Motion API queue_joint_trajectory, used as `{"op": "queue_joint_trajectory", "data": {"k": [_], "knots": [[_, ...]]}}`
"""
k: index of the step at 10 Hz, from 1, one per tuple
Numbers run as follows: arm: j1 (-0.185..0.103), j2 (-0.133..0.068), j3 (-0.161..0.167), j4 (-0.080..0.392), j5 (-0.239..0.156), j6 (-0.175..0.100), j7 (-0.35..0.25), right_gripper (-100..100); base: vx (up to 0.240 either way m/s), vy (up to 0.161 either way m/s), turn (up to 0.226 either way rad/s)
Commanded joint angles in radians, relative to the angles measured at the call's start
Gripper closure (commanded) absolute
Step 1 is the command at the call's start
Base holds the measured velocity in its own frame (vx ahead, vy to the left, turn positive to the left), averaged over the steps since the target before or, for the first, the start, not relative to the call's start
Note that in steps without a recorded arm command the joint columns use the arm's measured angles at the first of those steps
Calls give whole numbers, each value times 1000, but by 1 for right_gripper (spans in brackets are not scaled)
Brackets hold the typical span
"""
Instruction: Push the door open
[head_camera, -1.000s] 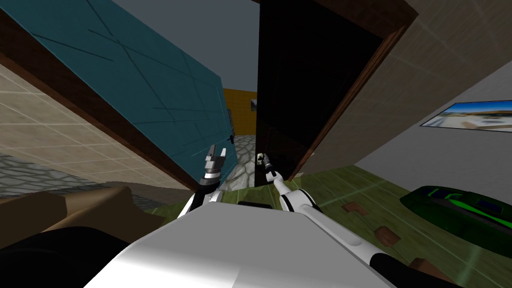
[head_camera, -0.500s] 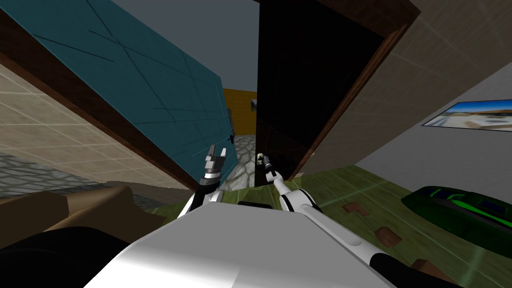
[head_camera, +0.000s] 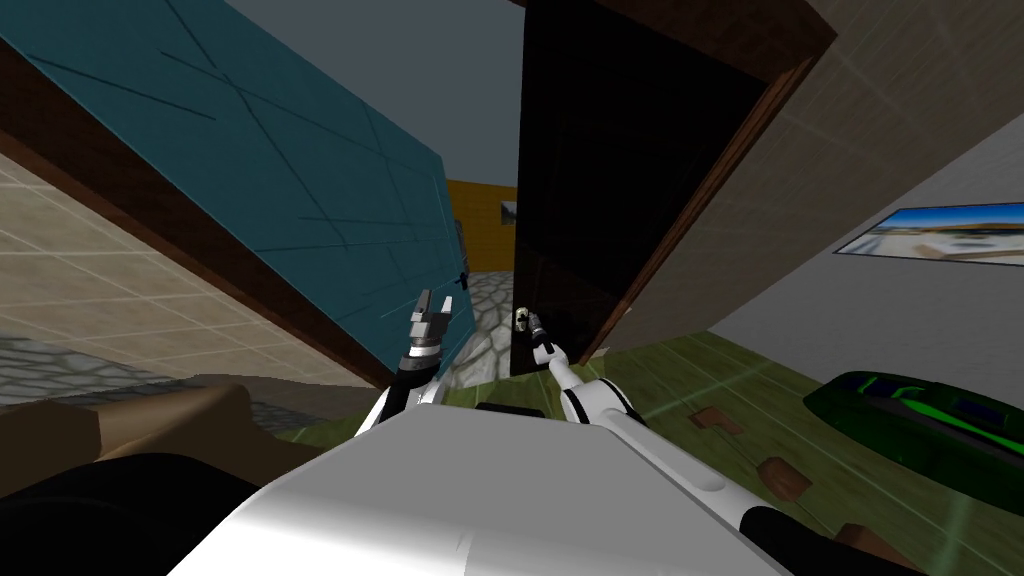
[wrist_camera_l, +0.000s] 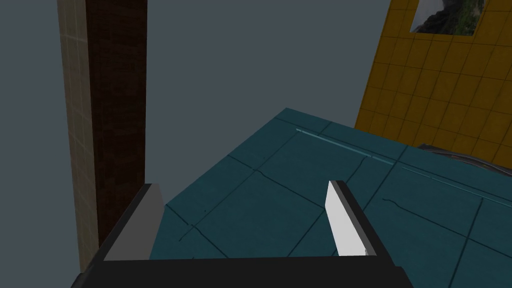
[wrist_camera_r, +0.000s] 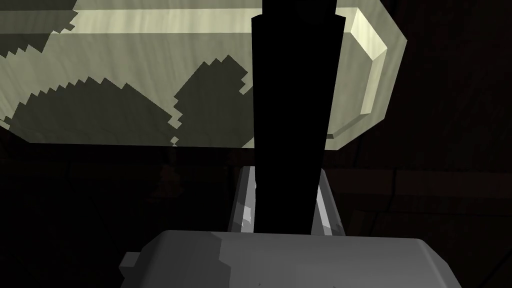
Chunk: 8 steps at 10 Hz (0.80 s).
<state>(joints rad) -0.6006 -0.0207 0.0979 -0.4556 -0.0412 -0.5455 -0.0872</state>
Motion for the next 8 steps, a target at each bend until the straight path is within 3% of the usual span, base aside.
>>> {"op": "queue_joint_trajectory", "data": {"k": [1, 4, 6, 8], "knots": [[-1, -17, -14, -18, -3, 0, 7, 100, 187, 96, -49], [1, -31, -30, -19, -6, 1, 12, 100, 167, 116, -78], [1, -31, -30, -19, -6, 1, 12, 100, 35, 7, 13], [3, -46, -53, -20, -11, 3, 21, 100, 145, 132, -140]]}}
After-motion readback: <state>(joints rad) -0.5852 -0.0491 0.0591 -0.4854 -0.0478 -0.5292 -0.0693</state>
